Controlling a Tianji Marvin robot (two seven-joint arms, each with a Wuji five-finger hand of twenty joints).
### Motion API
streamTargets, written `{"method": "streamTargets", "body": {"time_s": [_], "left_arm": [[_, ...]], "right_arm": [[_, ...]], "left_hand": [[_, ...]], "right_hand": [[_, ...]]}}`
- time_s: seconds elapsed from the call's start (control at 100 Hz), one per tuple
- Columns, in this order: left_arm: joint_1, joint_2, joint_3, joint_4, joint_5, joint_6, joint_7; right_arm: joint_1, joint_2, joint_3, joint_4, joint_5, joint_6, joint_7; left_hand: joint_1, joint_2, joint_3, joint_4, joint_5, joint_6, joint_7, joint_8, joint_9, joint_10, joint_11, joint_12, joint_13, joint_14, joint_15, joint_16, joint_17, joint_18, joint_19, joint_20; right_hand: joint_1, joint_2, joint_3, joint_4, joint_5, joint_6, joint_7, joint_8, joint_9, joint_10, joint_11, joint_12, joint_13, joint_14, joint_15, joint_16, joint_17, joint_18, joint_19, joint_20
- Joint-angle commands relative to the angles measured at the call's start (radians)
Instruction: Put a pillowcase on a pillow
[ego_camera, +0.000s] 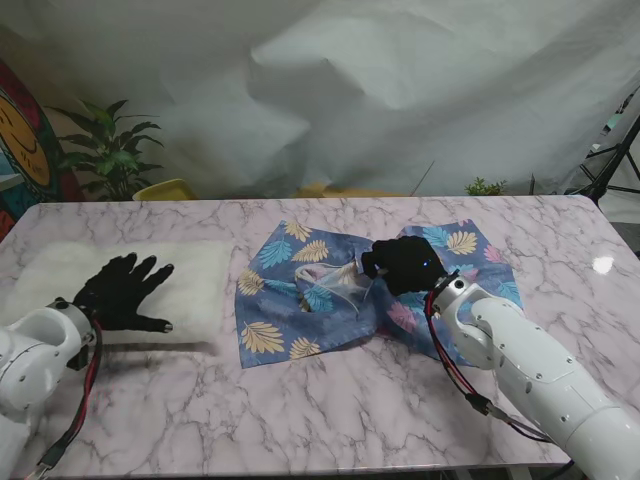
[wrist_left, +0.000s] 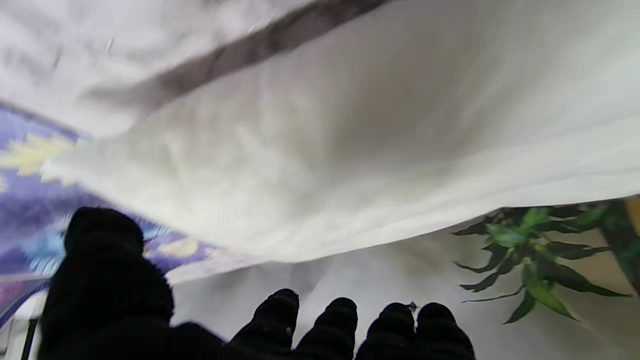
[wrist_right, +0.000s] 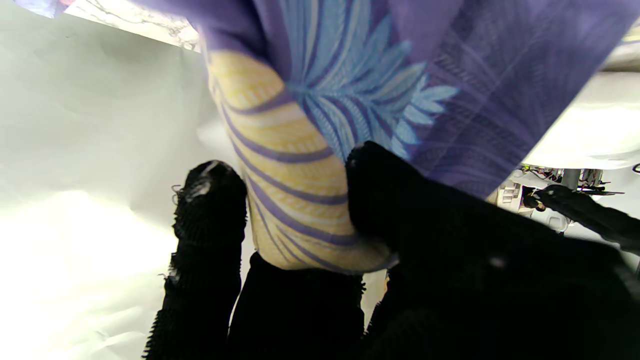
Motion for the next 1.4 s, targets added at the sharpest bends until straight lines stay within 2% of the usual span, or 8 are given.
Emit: {"method": "streamTargets", "body": {"time_s": [0.0, 0.1, 0.66, 0.75, 0.97, 1.11, 1.22, 1.39], "left_arm": [[0.036, 0.022, -0.025, 0.02, 0.027, 0.001, -0.005], [0.061, 0.022, -0.054, 0.036, 0.083, 0.0, 0.018], [-0.089, 0.044, 0.078, 0.258, 0.09, -0.006, 0.029], [-0.114, 0.047, 0.108, 0.297, 0.117, -0.012, 0.062], [-0.168, 0.052, 0.175, 0.399, 0.091, 0.017, 0.106], [-0.2, 0.055, 0.21, 0.474, 0.101, 0.013, 0.207], [-0.221, 0.055, 0.239, 0.525, 0.089, 0.023, 0.277], [-0.253, 0.055, 0.283, 0.582, 0.082, 0.039, 0.363]], "right_arm": [[-0.004, 0.0, -0.001, 0.003, 0.002, 0.003, 0.005], [0.001, -0.003, -0.006, 0.011, 0.011, -0.004, 0.003], [-0.007, -0.003, 0.0, 0.011, 0.017, -0.016, 0.015], [-0.014, -0.001, 0.007, 0.006, 0.016, -0.02, 0.019], [-0.038, 0.003, 0.041, -0.021, 0.007, -0.034, 0.033], [-0.044, 0.004, 0.047, -0.03, 0.003, -0.038, 0.039], [-0.042, 0.005, 0.039, -0.029, 0.003, -0.04, 0.04], [-0.042, 0.005, 0.037, -0.031, 0.003, -0.042, 0.045]], "left_hand": [[-0.028, -0.002, -0.004, -0.028, -0.015, 0.016, 0.006, 0.0, -0.032, 0.037, -0.012, -0.006, -0.033, 0.034, -0.03, -0.042, -0.022, 0.037, -0.05, -0.041], [-0.017, -0.015, -0.003, -0.028, -0.015, 0.036, 0.007, 0.0, -0.034, 0.072, -0.012, -0.007, -0.037, 0.054, -0.026, -0.047, -0.021, 0.06, -0.064, -0.119], [0.179, -0.115, 0.058, 0.002, -0.013, 0.111, 0.007, 0.0, -0.039, 0.154, -0.013, -0.007, -0.043, 0.115, -0.027, -0.048, -0.023, 0.111, -0.049, -0.16], [0.183, -0.166, 0.257, -0.009, -0.013, 0.115, 0.007, 0.0, -0.038, 0.133, -0.013, -0.007, -0.034, 0.109, -0.027, 0.012, 0.007, 0.102, -0.022, -0.008], [0.392, -0.224, 0.561, -0.015, -0.014, 0.058, 0.007, 0.0, -0.036, 0.093, -0.012, -0.007, 0.065, 0.021, 0.312, 0.275, 0.247, 0.003, 0.112, 0.057], [0.485, -0.252, 0.656, -0.013, -0.015, -0.019, 0.006, 0.0, -0.028, 0.014, -0.005, 0.014, 0.183, -0.091, 0.59, 0.41, 0.216, -0.117, 0.779, 0.29], [0.56, -0.281, 0.641, -0.039, -0.015, -0.057, 0.006, 0.0, -0.002, -0.026, 0.048, 0.276, 0.265, -0.203, 0.844, 0.691, 0.279, -0.213, 1.122, 0.267], [0.644, -0.309, 0.55, -0.037, 0.0, 0.004, 0.053, 0.083, 0.007, -0.026, 0.365, 1.068, 0.314, -0.366, 1.205, 0.98, 0.347, -0.343, 1.387, 0.283]], "right_hand": [[0.025, 0.0, 0.049, 0.011, 0.01, 0.016, 0.039, -0.019, 0.002, 0.003, -0.012, 0.012, 0.032, -0.017, -0.03, 0.017, 0.005, -0.024, -0.004, 0.016], [0.026, 0.0, 0.05, 0.011, 0.01, 0.016, 0.039, -0.019, 0.002, 0.003, -0.012, 0.012, 0.032, -0.017, -0.03, 0.017, 0.003, -0.022, -0.005, 0.016], [0.028, -0.004, 0.052, 0.011, 0.014, 0.018, 0.04, -0.019, 0.002, -0.001, -0.011, 0.014, 0.029, -0.014, -0.027, 0.016, 0.002, -0.02, -0.005, 0.018], [0.027, -0.005, 0.053, 0.011, 0.014, 0.017, 0.04, -0.018, 0.003, -0.001, -0.01, 0.014, 0.028, -0.013, -0.026, 0.017, 0.002, -0.02, -0.006, 0.018], [0.027, -0.007, 0.055, 0.011, 0.014, 0.018, 0.039, -0.018, 0.005, 0.001, -0.01, 0.014, 0.027, -0.011, -0.023, 0.018, 0.001, -0.018, -0.006, 0.019], [0.026, -0.008, 0.057, 0.01, 0.014, 0.018, 0.039, -0.018, 0.005, 0.001, -0.01, 0.013, 0.026, -0.009, -0.02, 0.018, 0.001, -0.015, -0.004, 0.02], [0.026, -0.009, 0.058, 0.01, 0.014, 0.018, 0.039, -0.018, 0.006, 0.001, -0.01, 0.013, 0.027, -0.009, -0.018, 0.017, 0.001, -0.016, -0.003, 0.021], [0.026, -0.01, 0.059, 0.01, 0.014, 0.018, 0.039, -0.018, 0.006, 0.002, -0.009, 0.013, 0.027, -0.009, -0.016, 0.015, 0.0, -0.016, -0.002, 0.022]]}}
